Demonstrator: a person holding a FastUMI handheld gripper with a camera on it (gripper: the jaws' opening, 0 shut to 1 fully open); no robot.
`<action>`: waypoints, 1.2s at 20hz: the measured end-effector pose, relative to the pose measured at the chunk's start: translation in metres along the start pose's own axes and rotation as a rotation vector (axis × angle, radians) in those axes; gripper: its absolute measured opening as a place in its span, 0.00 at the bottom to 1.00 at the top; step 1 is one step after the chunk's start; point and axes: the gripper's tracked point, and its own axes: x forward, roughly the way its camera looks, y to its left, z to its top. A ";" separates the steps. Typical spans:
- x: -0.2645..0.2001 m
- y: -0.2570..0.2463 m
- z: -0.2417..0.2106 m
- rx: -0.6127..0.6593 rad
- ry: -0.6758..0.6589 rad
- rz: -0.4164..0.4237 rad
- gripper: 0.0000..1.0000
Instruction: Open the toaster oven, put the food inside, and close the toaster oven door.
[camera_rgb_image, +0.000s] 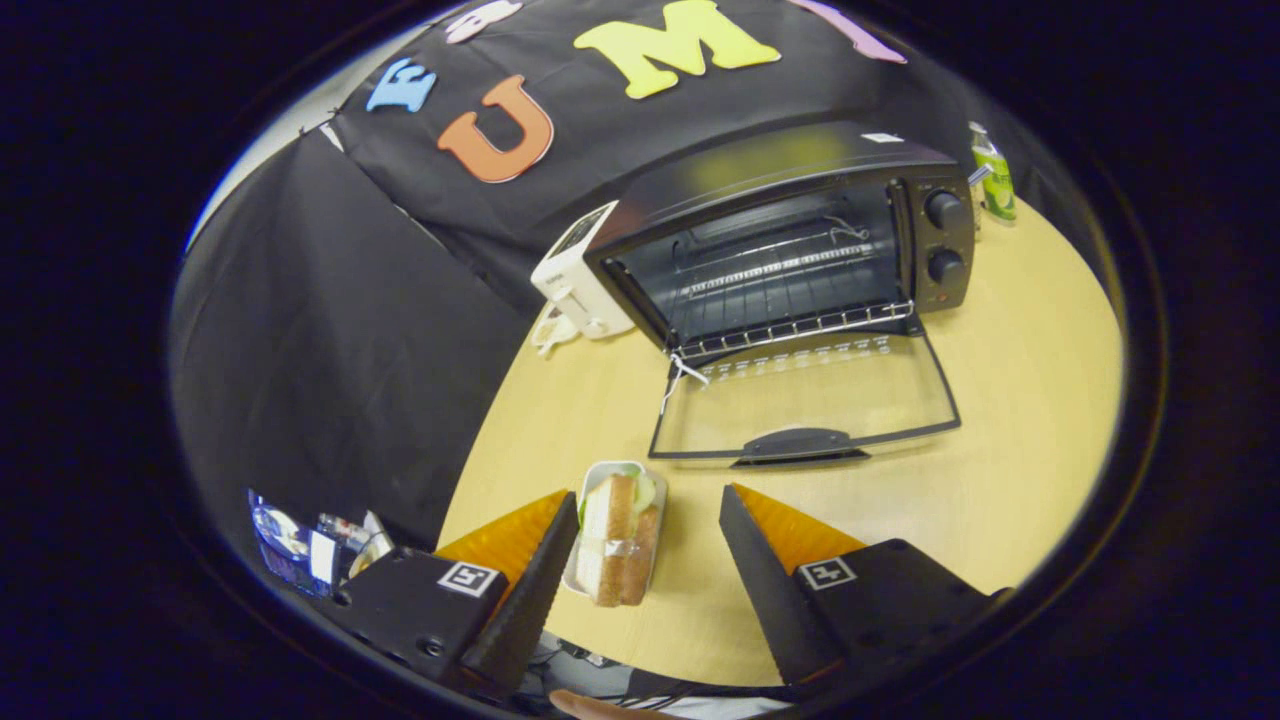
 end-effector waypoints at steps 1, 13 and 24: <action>0.001 -0.002 -0.006 -0.004 0.034 -0.010 0.93; 0.032 0.015 -0.043 0.067 0.270 0.086 0.81; 0.050 0.015 -0.053 0.131 0.356 0.128 0.48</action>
